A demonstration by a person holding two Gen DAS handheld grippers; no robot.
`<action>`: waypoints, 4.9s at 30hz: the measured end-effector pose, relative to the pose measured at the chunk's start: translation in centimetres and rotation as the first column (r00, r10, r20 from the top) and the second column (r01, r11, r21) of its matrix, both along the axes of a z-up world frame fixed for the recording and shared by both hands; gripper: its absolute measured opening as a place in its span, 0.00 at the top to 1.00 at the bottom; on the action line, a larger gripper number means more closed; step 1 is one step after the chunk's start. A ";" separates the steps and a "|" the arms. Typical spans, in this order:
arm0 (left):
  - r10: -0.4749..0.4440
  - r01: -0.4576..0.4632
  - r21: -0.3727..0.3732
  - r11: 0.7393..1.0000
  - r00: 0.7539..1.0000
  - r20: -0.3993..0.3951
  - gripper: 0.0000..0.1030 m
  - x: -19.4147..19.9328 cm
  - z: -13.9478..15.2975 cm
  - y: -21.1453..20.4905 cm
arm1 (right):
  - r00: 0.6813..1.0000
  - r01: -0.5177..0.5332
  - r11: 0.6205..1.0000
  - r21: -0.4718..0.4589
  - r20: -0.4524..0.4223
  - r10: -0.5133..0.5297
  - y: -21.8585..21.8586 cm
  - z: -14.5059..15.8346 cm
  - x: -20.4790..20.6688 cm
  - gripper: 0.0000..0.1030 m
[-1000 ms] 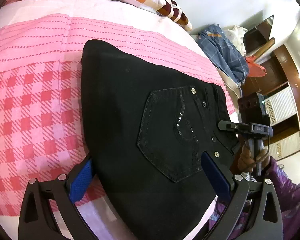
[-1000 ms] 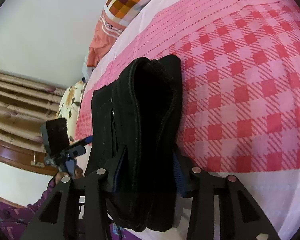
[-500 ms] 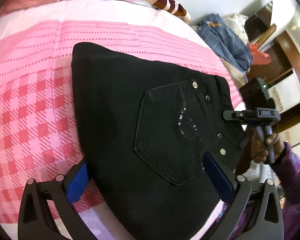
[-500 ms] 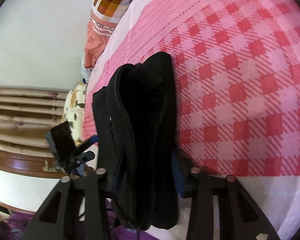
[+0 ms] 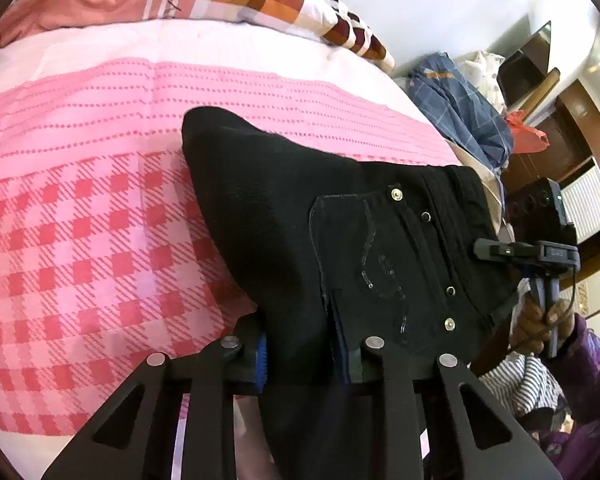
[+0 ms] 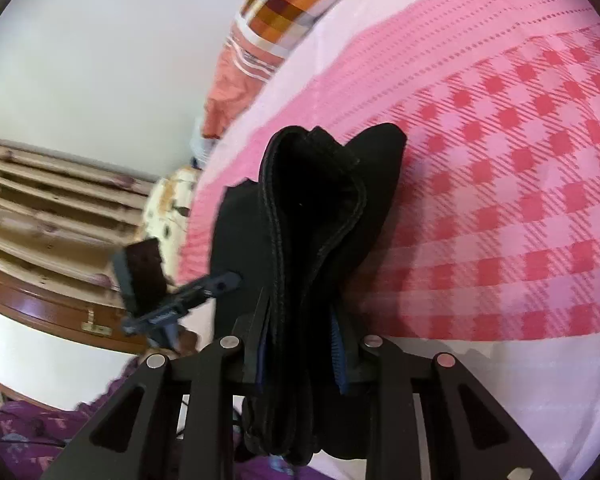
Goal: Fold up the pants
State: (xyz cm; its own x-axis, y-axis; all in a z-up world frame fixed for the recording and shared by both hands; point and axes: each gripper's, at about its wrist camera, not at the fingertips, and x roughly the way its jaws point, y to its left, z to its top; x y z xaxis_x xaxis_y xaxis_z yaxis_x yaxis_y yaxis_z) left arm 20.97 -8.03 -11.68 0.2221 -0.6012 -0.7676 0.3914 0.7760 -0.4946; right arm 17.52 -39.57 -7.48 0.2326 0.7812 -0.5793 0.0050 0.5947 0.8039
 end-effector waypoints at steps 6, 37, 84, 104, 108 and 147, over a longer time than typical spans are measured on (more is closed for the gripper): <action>0.012 -0.011 -0.011 1.000 0.999 0.045 0.78 -0.3 1.9 0.5 | 0.999 -0.001 1.000 0.011 0.047 0.000 1.7 1.3 0.4 0.76; 0.105 -0.109 0.034 0.993 0.990 0.098 0.78 -0.3 2.9 5.5 | 1.000 -0.019 0.991 -0.134 -0.008 0.018 4.3 -0.7 1.5 0.73; 0.200 -0.246 0.114 0.963 0.928 0.313 0.81 1.5 7.9 12.5 | 0.994 -0.092 0.992 0.084 0.063 0.087 17.8 0.7 8.5 0.74; 0.316 -0.399 0.158 0.903 0.867 0.384 0.81 9.7 7.2 22.3 | 0.985 -0.158 0.981 0.113 0.084 0.149 28.7 -1.8 18.5 0.74; 0.329 -0.416 0.171 0.893 0.863 0.385 0.80 11.7 6.4 23.7 | 0.984 -0.164 0.981 0.102 0.085 0.156 30.0 -2.9 20.1 0.75; 0.425 -0.694 0.213 0.688 0.623 0.657 0.01 5.5 10.5 23.4 | 0.856 0.225 0.851 -0.474 0.514 0.060 33.3 5.9 9.2 0.05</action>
State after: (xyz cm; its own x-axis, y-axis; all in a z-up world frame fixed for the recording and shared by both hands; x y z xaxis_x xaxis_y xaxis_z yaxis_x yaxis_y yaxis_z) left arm 26.45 15.39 -1.20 0.8330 0.1324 -0.5372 -0.1157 0.9912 0.0649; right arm 26.69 -6.22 -1.55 0.6449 0.3768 -0.6649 -0.2361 0.9257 0.2956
